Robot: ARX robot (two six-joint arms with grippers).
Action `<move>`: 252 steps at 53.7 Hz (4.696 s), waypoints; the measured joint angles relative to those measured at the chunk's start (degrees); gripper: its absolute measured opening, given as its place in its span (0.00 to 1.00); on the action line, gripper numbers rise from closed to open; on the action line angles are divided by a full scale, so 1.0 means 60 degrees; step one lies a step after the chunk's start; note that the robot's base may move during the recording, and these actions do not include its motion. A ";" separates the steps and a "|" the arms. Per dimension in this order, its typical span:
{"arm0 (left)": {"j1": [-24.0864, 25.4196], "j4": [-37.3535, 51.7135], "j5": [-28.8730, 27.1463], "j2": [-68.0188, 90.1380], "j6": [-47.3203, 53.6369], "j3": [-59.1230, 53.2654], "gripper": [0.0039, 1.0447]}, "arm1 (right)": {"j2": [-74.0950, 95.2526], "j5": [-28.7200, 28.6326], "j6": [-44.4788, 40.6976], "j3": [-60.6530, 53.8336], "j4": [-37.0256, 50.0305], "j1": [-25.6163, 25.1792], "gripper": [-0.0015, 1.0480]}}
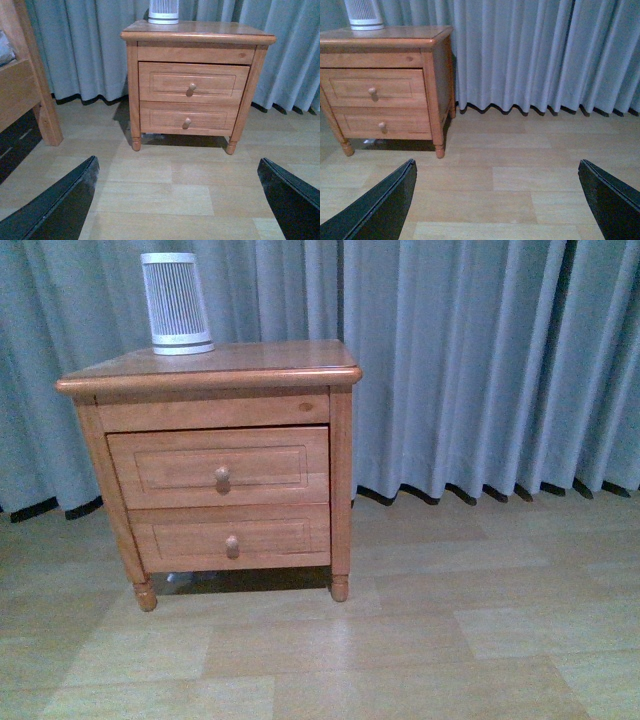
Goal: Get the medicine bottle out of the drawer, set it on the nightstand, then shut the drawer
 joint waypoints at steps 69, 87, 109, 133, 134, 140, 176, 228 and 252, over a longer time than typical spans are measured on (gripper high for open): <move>-0.0699 0.6696 0.1625 1.6047 -0.0674 0.7672 0.94 | 0.0007 -0.0022 -0.0004 0.0000 0.0000 0.0004 0.93; -0.1118 0.6954 0.0138 2.0312 -0.0266 0.9777 0.94 | 0.0007 -0.0022 -0.0004 0.0000 0.0000 0.0007 0.93; -0.1381 0.6637 -0.0903 2.2374 -0.0423 1.1821 0.94 | 0.0007 -0.0022 0.0000 0.0000 0.0000 0.0007 0.93; -0.1555 0.6575 -0.1078 2.3289 -0.0954 1.3078 0.94 | 0.0007 -0.0022 -0.0004 0.0000 0.0000 0.0007 0.93; -0.1555 0.6590 -0.1078 2.3310 -0.0998 1.3096 0.94 | 0.0007 -0.0022 -0.0004 0.0000 0.0000 0.0007 0.93; -0.1559 0.6710 -0.1078 2.3398 -0.1096 1.3147 0.90 | 0.0007 -0.0022 -0.0004 0.0000 0.0000 0.0007 0.93; -0.1519 0.7748 -0.1031 2.3452 -0.1140 1.2695 0.24 | 0.0007 -0.0022 -0.0004 0.0000 0.0000 0.0007 0.93; -0.2350 1.0593 0.0208 1.7169 -0.2634 0.1865 0.58 | 0.0007 -0.0022 -0.0004 0.0000 0.0000 0.0007 0.93; 0.0477 0.4437 0.3129 1.0105 -0.2277 0.0922 0.94 | 0.0007 -0.0022 0.0000 0.0000 0.0000 0.0007 0.93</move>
